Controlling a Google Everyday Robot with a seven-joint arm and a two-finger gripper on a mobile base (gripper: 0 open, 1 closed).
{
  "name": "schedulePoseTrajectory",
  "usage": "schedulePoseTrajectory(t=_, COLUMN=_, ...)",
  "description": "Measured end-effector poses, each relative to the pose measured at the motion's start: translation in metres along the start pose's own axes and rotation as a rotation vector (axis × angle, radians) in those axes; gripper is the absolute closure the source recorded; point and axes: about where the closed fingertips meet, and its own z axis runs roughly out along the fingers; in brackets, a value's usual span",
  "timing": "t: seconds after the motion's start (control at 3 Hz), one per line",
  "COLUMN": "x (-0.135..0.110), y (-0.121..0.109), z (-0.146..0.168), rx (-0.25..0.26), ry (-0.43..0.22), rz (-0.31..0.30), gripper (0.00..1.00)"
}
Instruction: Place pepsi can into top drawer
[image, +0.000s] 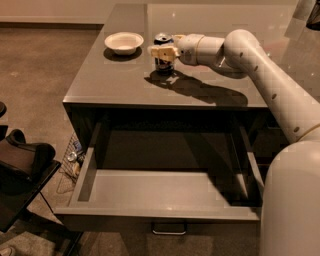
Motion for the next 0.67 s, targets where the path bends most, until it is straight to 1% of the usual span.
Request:
schedulePoseTrajectory(t=0.33, x=-0.007, y=0.006, z=-0.002, rx=-0.021, ry=-0.020, rz=0.005, gripper=0.88)
schedulePoseTrajectory(t=0.67, x=-0.048, y=0.032, z=-0.014, rx=-0.086, ry=-0.063, rz=-0.037, gripper=1.00)
